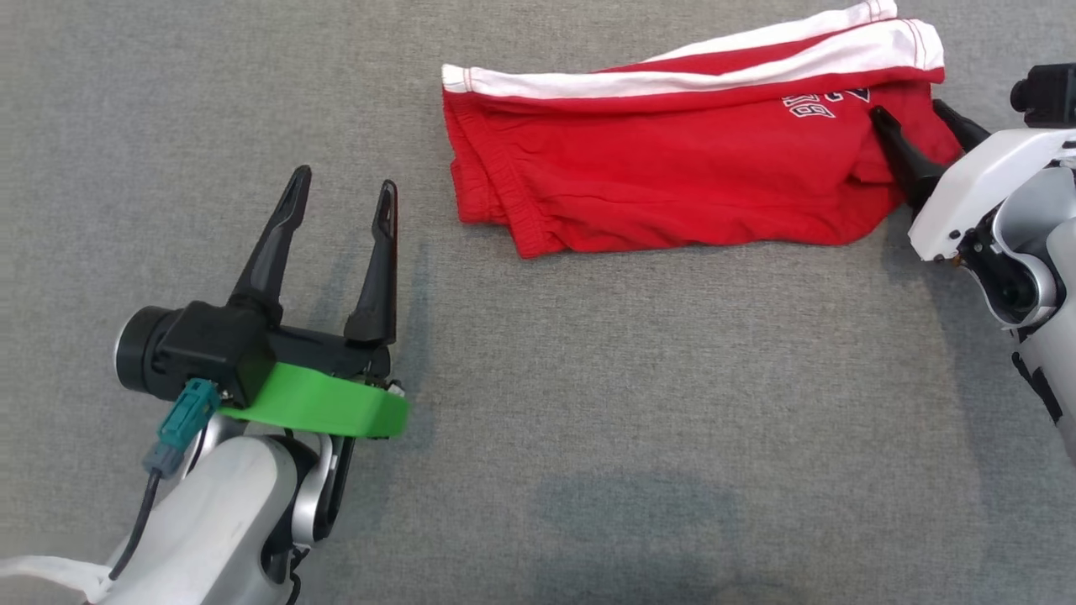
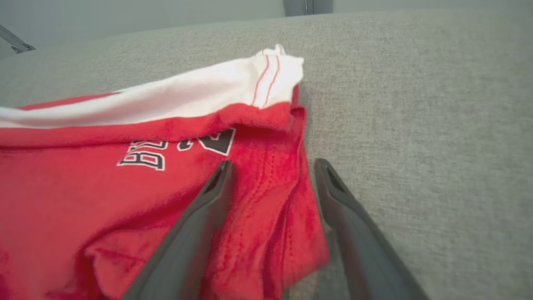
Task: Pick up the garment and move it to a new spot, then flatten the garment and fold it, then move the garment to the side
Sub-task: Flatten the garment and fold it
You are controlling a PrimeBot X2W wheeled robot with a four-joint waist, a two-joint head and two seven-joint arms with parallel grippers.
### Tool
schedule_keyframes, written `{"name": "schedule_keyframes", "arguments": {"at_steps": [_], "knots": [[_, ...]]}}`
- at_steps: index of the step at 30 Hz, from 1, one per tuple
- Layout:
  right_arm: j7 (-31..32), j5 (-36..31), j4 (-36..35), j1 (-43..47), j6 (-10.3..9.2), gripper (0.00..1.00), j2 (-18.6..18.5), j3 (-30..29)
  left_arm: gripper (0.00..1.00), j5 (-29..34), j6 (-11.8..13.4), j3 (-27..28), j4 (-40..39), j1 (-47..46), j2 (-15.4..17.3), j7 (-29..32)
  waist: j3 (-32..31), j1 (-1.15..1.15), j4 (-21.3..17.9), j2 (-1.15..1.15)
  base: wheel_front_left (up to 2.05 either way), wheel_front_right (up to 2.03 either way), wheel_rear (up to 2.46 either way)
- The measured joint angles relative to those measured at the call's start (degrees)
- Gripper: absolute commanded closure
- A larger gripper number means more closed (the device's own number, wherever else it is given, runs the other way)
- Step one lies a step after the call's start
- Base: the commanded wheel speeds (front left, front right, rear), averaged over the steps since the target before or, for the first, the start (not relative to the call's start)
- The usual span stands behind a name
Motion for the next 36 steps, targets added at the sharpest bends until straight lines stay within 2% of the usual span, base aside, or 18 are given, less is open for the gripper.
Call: {"name": "schedule_keyframes", "arguments": {"at_steps": [1, 2, 3, 4, 7, 11, 15, 20, 23, 26, 32, 35, 36], "knots": [[1.03, 0.38, 0.19, -0.04, -0.01, 0.00, 0.19, -0.03, 0.00, 0.03, -0.34, 0.03, 0.46, 0.19, -0.29, -0.02, -0.03, 0.00, 0.47, 0.00, 0.00, 0.00, 0.00], [2.23, 1.71, 0.15, -0.03, -0.03, 0.18, 0.54, -0.14, 0.00, 0.02, -0.69, 0.20, 0.96, 0.47, -0.67, -0.07, -0.10, 0.00, 0.94, 0.00, 0.00, 0.00, 0.00], [3.16, 3.26, -0.13, 0.13, -0.12, 0.80, 0.79, -0.23, 0.00, 0.01, -1.00, 0.44, 1.41, 0.92, -1.05, -0.08, -0.24, 0.00, 1.33, 0.00, 0.00, 0.00, 0.00], [3.86, 4.45, -0.73, 0.49, -0.12, 1.00, 1.09, -0.15, 0.00, -0.08, -1.26, 0.80, 1.87, 1.49, -1.48, -0.09, -0.51, 0.00, 1.62, 0.00, 0.00, 0.00, 0.00], [5.11, 7.27, -2.23, 2.06, -0.01, 1.00, 1.80, 0.30, 0.00, -0.08, -1.90, 2.05, 2.86, 3.11, -1.96, -0.19, -1.58, 0.00, 2.03, 0.00, 0.00, 0.00, 0.00], [5.63, 11.20, -1.76, 4.28, 0.01, 1.00, 1.85, -1.93, 0.00, 0.43, -3.71, 4.23, 3.25, 6.03, -1.85, -0.25, -3.37, 0.00, 1.50, 0.00, 0.00, 0.00, 0.00], [7.55, 14.22, -0.15, 7.10, 0.01, 1.00, 0.10, -4.72, 0.00, 1.11, -5.99, 5.37, 3.46, 9.72, -0.92, -0.25, -5.49, 0.00, 0.08, 0.00, 0.00, 0.00, 0.00], [8.18, 14.14, 1.98, 9.85, -0.01, 1.00, -3.48, -7.72, 0.00, 1.97, -7.60, 6.47, 3.49, 12.26, -0.80, -0.25, -7.78, 0.00, -1.14, 0.00, 0.00, 0.00, 0.00], [7.57, 13.57, 1.89, 9.84, -0.01, 1.00, -3.81, -8.72, 0.00, 2.14, -7.89, 6.86, 3.48, 12.75, -1.32, -0.25, -8.29, 0.00, -1.39, 0.00, 0.00, 0.00, 0.00], [7.15, 12.95, -1.40, 9.54, -0.01, 1.00, -3.49, -9.02, 0.00, 2.59, -8.39, 6.84, 3.52, 13.13, -2.64, -0.26, -8.65, 0.00, -1.13, 0.00, 0.00, 0.00, 0.00], [9.88, 9.44, -13.93, 8.23, -0.01, 1.00, 0.36, -4.57, 0.00, 3.41, -9.57, 7.17, 4.19, 14.12, -3.85, -0.26, -8.54, 0.00, -0.40, 0.00, 0.00, 0.00, 0.00], [12.77, 6.58, -16.44, 6.76, -0.01, 1.00, 4.17, -1.72, 0.00, 3.66, -10.17, 7.15, 4.61, 14.05, -4.14, -0.26, -7.98, 0.00, -0.35, 0.00, 0.00, 0.00, 0.00], [14.11, 4.14, -16.13, 5.59, -0.01, 1.00, 6.92, -0.30, 0.00, 4.02, -10.65, 6.93, 4.81, 13.78, -4.79, -0.26, -7.51, 0.00, -0.16, 0.00, 0.00, 0.00, 0.00]]}}
